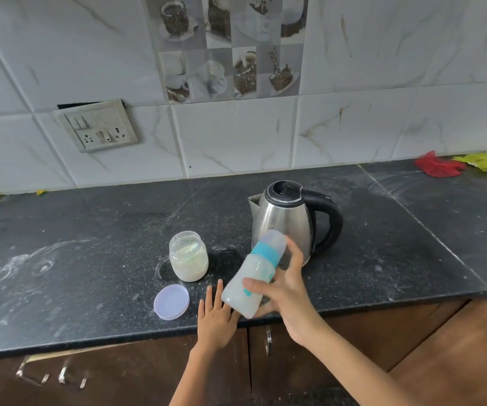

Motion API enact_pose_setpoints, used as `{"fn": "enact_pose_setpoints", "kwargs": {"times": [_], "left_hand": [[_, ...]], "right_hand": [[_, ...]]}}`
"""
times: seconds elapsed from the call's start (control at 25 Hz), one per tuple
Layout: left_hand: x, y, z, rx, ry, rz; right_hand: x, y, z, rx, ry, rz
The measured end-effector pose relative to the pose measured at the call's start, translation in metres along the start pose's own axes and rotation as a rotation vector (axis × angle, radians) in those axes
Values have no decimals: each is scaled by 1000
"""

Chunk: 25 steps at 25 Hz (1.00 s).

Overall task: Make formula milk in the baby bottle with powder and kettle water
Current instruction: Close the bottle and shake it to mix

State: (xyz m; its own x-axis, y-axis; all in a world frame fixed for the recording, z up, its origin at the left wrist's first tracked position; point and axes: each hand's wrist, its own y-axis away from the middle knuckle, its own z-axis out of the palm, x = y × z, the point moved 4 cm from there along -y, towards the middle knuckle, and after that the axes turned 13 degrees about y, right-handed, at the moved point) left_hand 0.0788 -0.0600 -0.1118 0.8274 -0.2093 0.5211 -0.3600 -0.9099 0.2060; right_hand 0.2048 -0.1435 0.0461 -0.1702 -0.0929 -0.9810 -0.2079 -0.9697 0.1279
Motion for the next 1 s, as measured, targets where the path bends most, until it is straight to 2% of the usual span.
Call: {"fn": "enact_pose_setpoints", "kwargs": {"times": [0.12, 0.16, 0.28, 0.44, 0.56, 0.6, 0.72, 0.76, 0.88, 0.92, 1.0], "left_hand": [[1, -3, 0, 8, 16, 23], [0, -2, 2, 3, 16, 18], [-3, -2, 2, 1, 0, 7], [1, -3, 2, 10, 21, 17], [0, -2, 2, 21, 46, 28], [-1, -2, 1, 24, 50, 30], [1, -3, 0, 28, 35, 25], [2, -2, 0, 29, 33, 19], [2, 2, -3, 52, 146, -42], [2, 1, -4, 48, 136, -34], [3, -2, -4, 39, 52, 24]], "right_hand": [[-3, -16, -19, 179, -188, -21], [-3, -14, -18, 174, -177, -8], [3, -1, 0, -18, 2, 17], [-5, -20, -23, 173, -209, -15], [0, -7, -2, -35, -39, 6], [1, -6, 1, -46, -19, -2], [-2, -25, -18, 198, -236, -26], [-2, -23, -16, 202, -246, -13], [6, -2, 9, -29, -40, 21], [6, -4, 9, -26, -42, 9], [2, -18, -7, 134, -191, -21]]}}
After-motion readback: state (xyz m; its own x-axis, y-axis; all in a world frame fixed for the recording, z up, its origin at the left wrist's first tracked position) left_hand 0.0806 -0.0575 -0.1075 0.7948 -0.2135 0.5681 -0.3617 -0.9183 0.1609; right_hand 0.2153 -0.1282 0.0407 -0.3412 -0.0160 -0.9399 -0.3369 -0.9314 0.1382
